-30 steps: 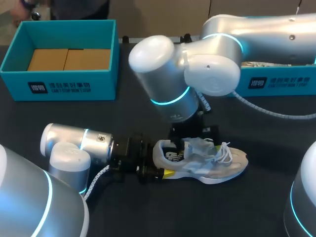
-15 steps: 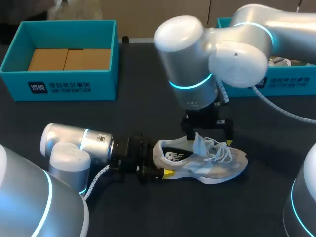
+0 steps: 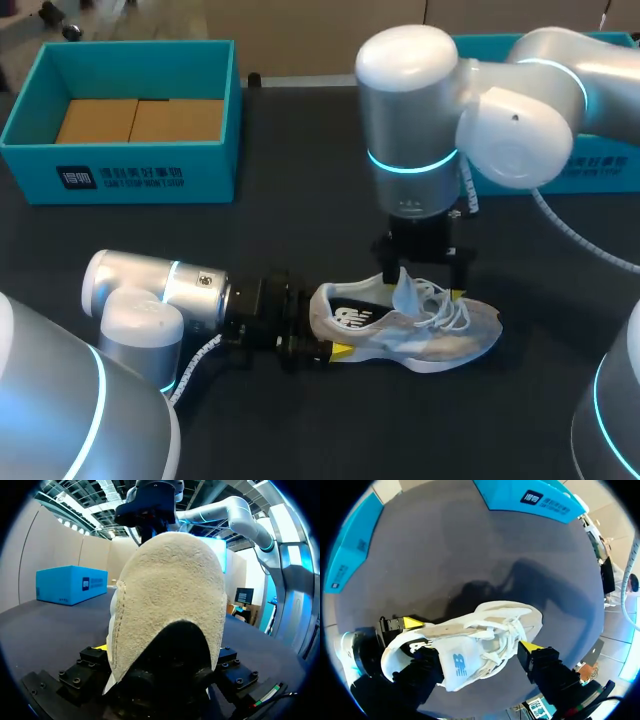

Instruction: Take the shoe out of the shoebox, open the shoe tongue, remove and reinsert the insole, then place the shoe into the shoebox

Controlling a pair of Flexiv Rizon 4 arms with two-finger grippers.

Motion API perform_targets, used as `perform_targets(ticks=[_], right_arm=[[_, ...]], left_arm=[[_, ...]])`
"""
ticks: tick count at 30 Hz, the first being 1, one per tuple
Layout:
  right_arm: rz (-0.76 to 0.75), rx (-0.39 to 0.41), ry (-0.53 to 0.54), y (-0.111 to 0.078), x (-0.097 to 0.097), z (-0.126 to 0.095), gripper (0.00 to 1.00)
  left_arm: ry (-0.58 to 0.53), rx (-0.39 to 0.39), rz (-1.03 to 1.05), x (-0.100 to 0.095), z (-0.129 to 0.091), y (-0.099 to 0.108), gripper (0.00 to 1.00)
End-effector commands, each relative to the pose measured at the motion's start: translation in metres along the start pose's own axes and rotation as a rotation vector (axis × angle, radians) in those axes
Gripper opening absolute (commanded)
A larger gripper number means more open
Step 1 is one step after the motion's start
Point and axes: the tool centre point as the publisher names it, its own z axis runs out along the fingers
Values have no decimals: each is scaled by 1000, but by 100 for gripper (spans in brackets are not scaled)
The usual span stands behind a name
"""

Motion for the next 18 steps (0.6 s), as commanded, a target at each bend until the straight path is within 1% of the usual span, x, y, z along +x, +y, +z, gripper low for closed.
perform_targets(ticks=[1, 3, 4, 7, 10, 15, 17, 18], right_arm=[[3, -2, 17, -3, -5, 1, 58], [0, 2, 14, -4, -5, -1, 55], [-1, 3, 12, -4, -5, -3, 50], [-11, -2, 13, -5, -6, -7, 49], [-11, -5, 11, -7, -6, -10, 42], [-41, -14, 34, -10, -4, -17, 38], [-57, -15, 46, -11, -4, -18, 32], [-68, -13, 50, -11, -4, -19, 24]], left_arm=[[-2, -1, 0, 0, 1, 0, 0], [-2, -1, 0, 0, 1, 0, 0], [-2, -1, 0, 0, 1, 0, 0], [-2, -1, 0, 0, 1, 0, 0], [-2, -1, 0, 0, 1, 0, 0], [-2, -1, 0, 0, 1, 0, 0], [-2, -1, 0, 0, 1, 0, 0], [-2, -1, 0, 0, 1, 0, 0]])
